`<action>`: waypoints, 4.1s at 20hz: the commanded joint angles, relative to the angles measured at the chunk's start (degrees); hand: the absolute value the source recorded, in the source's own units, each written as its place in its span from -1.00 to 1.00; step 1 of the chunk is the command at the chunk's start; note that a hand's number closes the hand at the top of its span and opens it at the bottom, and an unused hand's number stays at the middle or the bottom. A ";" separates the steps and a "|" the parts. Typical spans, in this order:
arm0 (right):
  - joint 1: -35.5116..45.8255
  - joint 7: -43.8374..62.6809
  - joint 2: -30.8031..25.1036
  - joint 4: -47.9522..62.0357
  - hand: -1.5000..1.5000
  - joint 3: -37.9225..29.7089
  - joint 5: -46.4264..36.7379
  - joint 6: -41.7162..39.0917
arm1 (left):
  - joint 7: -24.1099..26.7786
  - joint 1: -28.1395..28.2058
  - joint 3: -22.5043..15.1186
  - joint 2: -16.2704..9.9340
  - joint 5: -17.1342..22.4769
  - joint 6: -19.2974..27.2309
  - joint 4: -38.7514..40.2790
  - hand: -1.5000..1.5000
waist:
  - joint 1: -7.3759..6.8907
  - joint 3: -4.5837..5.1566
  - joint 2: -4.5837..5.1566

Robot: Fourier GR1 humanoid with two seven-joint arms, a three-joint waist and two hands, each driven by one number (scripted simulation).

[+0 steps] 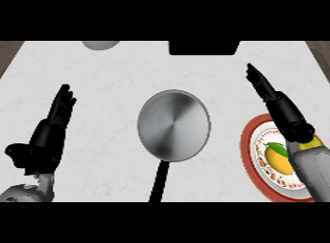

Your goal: Pick the lemon from the plate and place it in the pan

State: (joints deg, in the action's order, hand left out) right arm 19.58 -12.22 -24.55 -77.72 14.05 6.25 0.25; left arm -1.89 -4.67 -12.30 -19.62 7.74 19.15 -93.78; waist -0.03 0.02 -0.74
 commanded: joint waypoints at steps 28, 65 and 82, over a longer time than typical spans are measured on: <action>4.56 -53.41 -34.77 8.01 -1.00 2.10 -17.29 -26.08 | -8.72 -7.54 6.36 -0.61 9.18 -6.14 3.92 0.00 | -2.00 -0.21 1.45; -5.24 -38.80 -33.08 -11.73 -1.00 8.12 -58.81 -10.75 | -8.17 -4.40 11.92 3.15 5.68 -10.66 5.92 0.00 | 0.17 0.01 0.71; -6.63 -37.09 -17.72 -4.48 -1.00 6.18 -76.66 -8.92 | -9.87 -8.81 16.70 4.25 4.85 -13.82 8.25 0.00 | 0.11 -0.01 0.76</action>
State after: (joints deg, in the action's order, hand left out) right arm 13.78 -51.43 -45.23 -81.36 19.47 -66.16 -8.70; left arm -12.48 -10.99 1.18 -14.10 10.84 7.85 -88.79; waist -0.08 0.01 0.02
